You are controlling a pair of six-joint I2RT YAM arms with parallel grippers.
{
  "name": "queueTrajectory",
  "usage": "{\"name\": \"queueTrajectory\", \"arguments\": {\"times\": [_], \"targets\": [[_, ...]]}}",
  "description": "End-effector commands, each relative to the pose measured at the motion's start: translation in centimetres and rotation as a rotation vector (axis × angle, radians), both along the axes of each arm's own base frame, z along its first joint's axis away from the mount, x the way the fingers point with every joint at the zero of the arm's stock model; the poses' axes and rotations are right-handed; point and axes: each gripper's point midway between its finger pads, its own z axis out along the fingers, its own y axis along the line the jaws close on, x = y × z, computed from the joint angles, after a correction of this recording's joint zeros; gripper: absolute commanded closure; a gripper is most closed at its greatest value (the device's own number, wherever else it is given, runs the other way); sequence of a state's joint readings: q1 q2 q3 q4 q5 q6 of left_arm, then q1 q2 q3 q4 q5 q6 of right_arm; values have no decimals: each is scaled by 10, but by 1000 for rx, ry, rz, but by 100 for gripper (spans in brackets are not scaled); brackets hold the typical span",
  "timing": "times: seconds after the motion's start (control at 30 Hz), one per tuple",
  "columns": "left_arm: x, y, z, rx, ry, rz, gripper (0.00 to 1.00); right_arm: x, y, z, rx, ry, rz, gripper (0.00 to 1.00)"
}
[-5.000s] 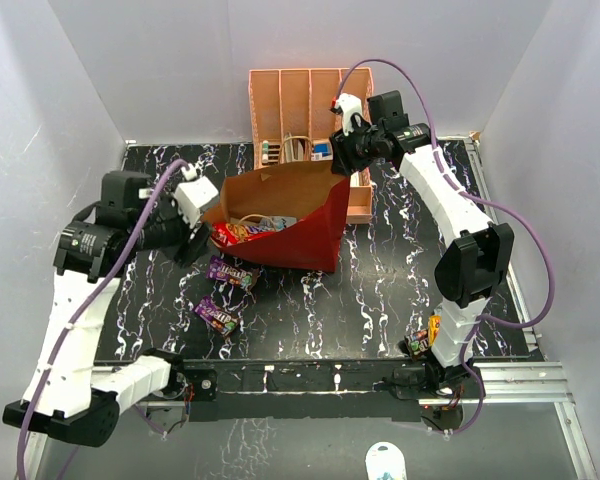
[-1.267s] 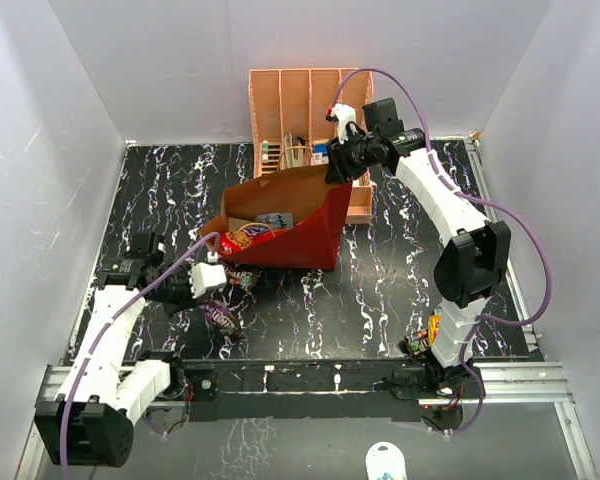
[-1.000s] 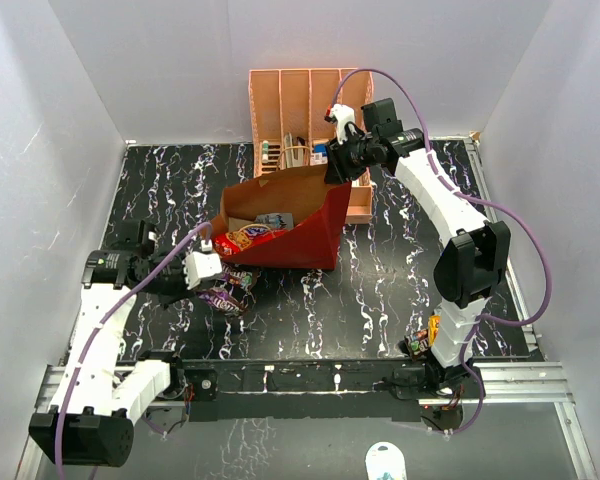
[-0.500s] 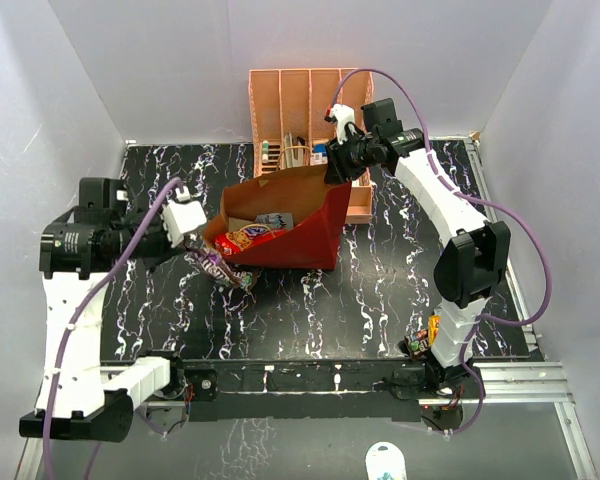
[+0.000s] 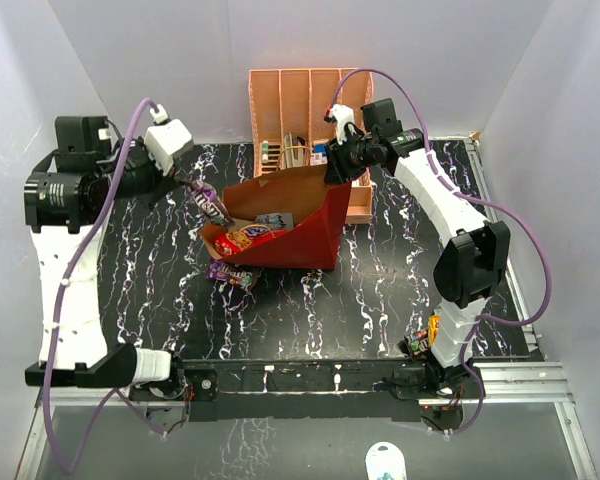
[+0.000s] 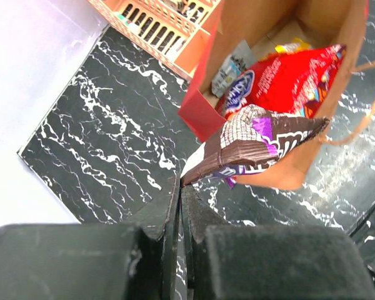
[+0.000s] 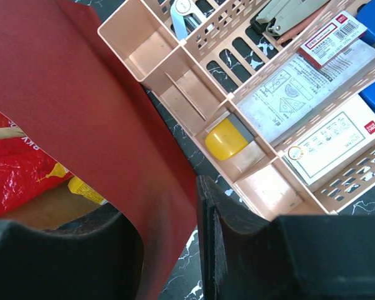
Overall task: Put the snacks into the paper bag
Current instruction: Place the snack in the paper bag.
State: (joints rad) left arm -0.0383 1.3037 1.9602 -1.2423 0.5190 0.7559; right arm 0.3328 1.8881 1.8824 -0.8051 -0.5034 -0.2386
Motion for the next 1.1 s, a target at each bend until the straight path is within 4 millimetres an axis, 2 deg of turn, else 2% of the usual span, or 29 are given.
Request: {"name": "queueTrajectory", "arguments": {"times": [0.0, 0.13, 0.27, 0.43, 0.8, 0.87, 1.0, 1.07], "targets": [[21, -5, 25, -89, -38, 53, 100, 5, 6, 9, 7, -48, 19, 64], [45, -16, 29, -137, -21, 50, 100, 6, 7, 8, 5, -45, 20, 64], [61, -38, 25, -139, -8, 23, 100, 6, 8, 8, 3, -44, 21, 64], [73, -77, 5, -62, 2, -10, 100, 6, 9, 8, 3, -46, 24, 64], [88, -145, -33, 52, -15, -83, 100, 4, 8, 19, 6, -69, 23, 64], [95, -149, -41, 72, -27, -62, 100, 3, 7, 22, 8, -74, 24, 64], [105, -156, -42, 33, -63, -25, 100, 2, 6, 21, 5, -74, 23, 64], [103, -158, -44, 18, -58, -27, 90, 2, 6, 21, 3, -74, 24, 64]]}}
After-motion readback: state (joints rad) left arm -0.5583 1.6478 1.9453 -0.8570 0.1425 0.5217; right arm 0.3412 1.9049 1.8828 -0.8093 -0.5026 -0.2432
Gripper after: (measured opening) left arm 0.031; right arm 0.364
